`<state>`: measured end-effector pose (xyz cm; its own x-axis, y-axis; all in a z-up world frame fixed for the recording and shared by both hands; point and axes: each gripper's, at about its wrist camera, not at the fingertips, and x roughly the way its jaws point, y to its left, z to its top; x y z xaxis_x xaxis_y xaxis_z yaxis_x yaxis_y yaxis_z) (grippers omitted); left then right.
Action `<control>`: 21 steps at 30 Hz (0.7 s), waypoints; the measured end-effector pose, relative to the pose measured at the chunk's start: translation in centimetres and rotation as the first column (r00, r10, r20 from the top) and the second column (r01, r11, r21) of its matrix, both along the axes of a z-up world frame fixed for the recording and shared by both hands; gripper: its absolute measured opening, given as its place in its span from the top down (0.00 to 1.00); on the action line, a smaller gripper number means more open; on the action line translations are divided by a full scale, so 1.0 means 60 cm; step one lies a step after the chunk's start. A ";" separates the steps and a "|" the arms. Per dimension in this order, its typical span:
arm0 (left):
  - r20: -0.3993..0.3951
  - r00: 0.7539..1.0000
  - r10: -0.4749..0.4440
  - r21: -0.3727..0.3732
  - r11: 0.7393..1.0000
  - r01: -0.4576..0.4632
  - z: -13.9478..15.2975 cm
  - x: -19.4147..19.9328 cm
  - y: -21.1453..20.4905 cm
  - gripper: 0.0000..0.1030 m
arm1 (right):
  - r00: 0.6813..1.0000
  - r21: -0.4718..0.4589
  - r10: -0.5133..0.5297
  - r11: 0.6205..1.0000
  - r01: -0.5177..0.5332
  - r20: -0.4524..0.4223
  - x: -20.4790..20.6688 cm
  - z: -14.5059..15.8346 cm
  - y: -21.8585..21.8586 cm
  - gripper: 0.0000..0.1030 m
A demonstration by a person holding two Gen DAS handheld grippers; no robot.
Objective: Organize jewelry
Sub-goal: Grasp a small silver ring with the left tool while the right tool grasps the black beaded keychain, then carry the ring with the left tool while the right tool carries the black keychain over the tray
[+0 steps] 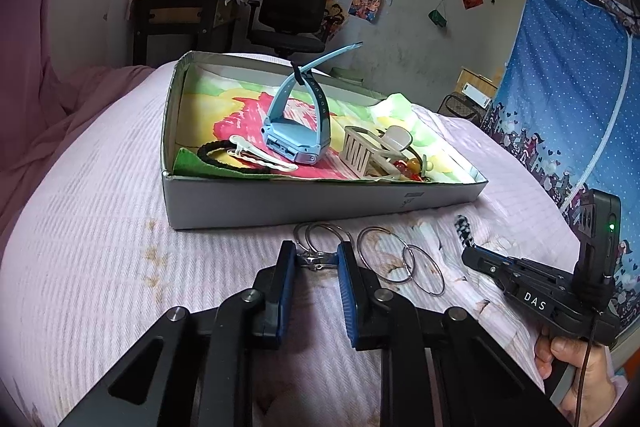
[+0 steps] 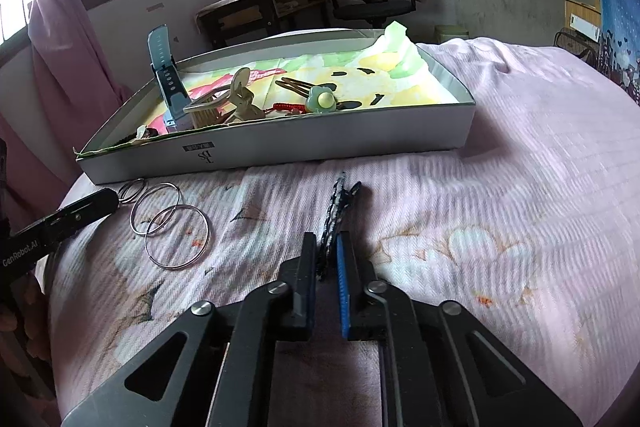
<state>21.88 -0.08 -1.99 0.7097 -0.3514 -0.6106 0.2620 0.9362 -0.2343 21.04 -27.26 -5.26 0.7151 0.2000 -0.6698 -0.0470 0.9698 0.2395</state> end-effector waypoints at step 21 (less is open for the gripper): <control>0.164 0.986 -0.017 0.007 1.000 0.016 0.061 -0.035 -0.019 0.81 | 0.982 0.005 0.031 0.999 -0.032 0.187 -0.038 0.049 0.011 0.97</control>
